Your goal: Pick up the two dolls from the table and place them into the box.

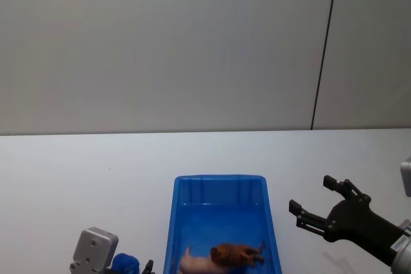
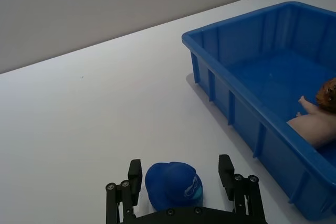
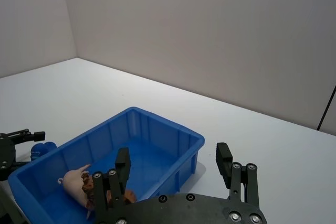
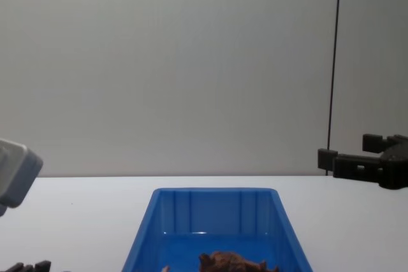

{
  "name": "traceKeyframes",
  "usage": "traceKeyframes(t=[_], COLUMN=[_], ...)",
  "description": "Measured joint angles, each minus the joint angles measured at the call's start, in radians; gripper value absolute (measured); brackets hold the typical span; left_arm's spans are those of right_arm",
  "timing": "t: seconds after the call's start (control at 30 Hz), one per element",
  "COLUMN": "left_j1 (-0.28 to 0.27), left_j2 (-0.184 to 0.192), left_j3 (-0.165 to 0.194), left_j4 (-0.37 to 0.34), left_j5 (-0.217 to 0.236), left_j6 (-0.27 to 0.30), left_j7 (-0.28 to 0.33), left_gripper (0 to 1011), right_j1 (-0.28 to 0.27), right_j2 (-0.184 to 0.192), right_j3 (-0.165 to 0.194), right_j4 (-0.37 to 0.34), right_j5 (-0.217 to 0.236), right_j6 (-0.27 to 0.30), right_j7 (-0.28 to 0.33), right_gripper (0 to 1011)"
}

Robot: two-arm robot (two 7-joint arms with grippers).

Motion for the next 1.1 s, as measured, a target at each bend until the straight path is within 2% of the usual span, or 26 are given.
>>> traceKeyframes(t=[0.37, 0.4, 0.43, 0.47, 0.83, 1.1], left_j1=[-0.008, -0.01, -0.011, -0.012, -0.031, -0.067], left_j2=[-0.019, -0.021, -0.022, -0.024, -0.038, -0.059], left_j3=[-0.002, -0.003, -0.003, -0.004, -0.011, -0.015], left_j4=[0.032, 0.035, 0.036, 0.037, 0.022, -0.012], left_j5=[-0.006, -0.006, -0.006, -0.006, 0.023, 0.073], left_j6=[0.007, 0.008, 0.008, 0.009, 0.001, -0.016], left_j7=[-0.015, -0.016, -0.017, -0.018, -0.037, -0.069], left_gripper=[672, 618, 618, 565, 487, 433], right_j1=[0.0, 0.0, 0.0, 0.0, 0.0, 0.0], right_j2=[0.0, 0.0, 0.0, 0.0, 0.0, 0.0], right_j3=[0.0, 0.0, 0.0, 0.0, 0.0, 0.0], right_j4=[0.0, 0.0, 0.0, 0.0, 0.0, 0.0], right_j5=[0.0, 0.0, 0.0, 0.0, 0.0, 0.0], right_j6=[0.0, 0.0, 0.0, 0.0, 0.0, 0.0], right_j7=[0.0, 0.0, 0.0, 0.0, 0.0, 0.0], right_gripper=[1001, 1001, 1001, 1001, 1001, 1001])
